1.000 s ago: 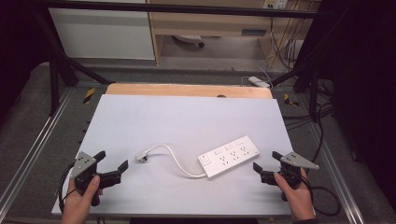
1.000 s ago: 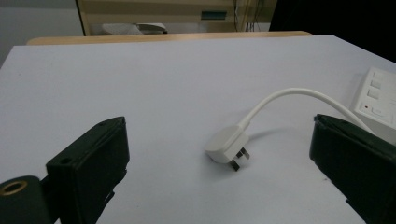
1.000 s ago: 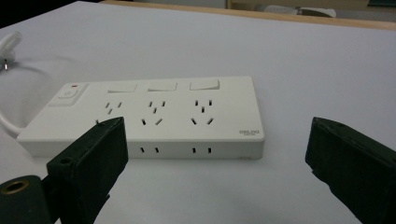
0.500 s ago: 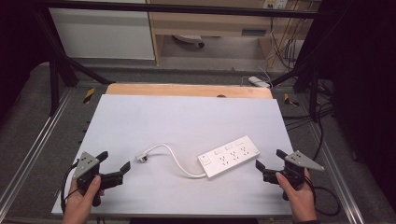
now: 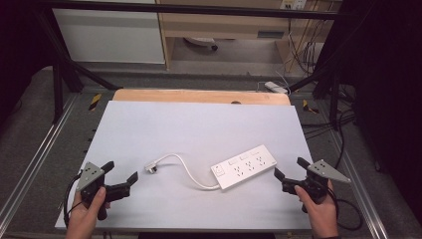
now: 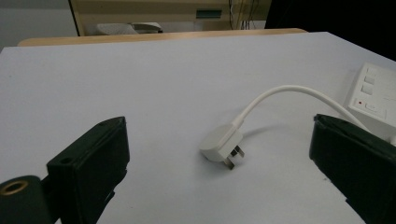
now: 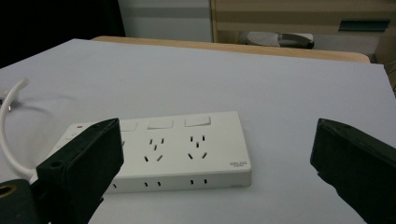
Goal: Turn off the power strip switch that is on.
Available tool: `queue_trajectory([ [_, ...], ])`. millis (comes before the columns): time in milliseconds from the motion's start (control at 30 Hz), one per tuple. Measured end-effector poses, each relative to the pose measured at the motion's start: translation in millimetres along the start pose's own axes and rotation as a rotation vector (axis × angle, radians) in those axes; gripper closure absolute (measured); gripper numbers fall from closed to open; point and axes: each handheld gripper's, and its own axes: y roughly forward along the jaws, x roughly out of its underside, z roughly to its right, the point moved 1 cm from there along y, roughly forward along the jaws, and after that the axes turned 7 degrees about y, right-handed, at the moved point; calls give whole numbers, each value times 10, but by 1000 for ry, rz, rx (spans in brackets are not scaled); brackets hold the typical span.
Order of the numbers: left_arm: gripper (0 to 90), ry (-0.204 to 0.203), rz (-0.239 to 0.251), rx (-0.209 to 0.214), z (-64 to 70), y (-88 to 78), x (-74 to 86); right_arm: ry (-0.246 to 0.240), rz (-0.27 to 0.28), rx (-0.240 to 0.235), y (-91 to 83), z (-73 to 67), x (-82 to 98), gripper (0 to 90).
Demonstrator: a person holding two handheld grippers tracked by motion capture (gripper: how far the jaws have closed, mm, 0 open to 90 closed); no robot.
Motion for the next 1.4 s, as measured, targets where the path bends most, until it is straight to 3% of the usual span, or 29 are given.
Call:
queue_trajectory([
  [333, 51, 10, -14, -3, 14, 6, 11, 22, 6, -17, -19, -46, -72, 30],
  [467, 51, 4, -14, -3, 3, 4, 16, 30, 9, 0, -37, -53, -166, 30],
  [867, 51, -4, -10, -8, -2, -4, 19, -11, 15, -6, -12, -128, -310, 34],
  [1200, 51, 1, -17, -11, -8, -2, 22, -2, 19, 0, 23, -150, -439, 77],
  [1400, 51, -5, -12, -11, -19, -13, 22, -7, 35, 2, 84, -199, -581, 151],
])
